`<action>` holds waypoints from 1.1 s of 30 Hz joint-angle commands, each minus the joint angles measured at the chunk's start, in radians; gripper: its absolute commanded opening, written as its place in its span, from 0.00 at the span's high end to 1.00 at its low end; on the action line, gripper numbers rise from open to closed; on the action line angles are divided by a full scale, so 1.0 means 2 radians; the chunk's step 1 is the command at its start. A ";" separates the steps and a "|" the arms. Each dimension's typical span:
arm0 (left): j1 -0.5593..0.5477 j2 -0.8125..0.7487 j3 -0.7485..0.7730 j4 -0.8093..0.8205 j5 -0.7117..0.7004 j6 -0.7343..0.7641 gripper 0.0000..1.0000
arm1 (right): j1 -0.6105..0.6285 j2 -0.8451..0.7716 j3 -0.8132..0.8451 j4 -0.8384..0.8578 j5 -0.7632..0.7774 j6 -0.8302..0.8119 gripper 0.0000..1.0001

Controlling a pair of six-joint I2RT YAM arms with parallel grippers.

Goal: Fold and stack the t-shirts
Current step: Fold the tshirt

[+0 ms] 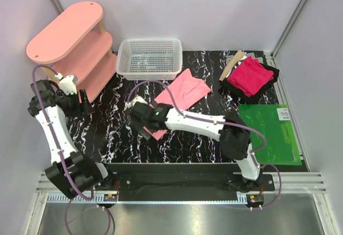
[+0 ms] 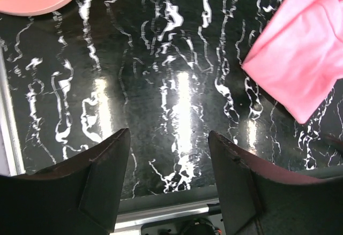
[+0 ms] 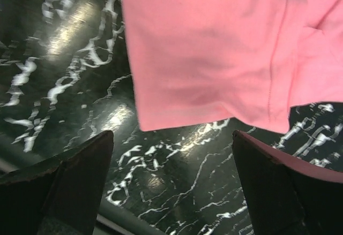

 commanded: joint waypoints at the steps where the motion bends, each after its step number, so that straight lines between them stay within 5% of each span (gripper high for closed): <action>1: 0.046 0.018 0.015 -0.014 0.052 0.043 0.35 | 0.026 0.057 0.037 -0.038 0.152 -0.012 0.00; 22: 0.094 0.039 0.018 -0.038 0.077 0.093 0.34 | 0.053 0.240 0.291 -0.121 0.131 -0.023 0.02; 33: 0.100 0.050 0.031 -0.046 0.081 0.099 0.35 | 0.051 0.253 0.241 -0.123 0.136 0.004 0.14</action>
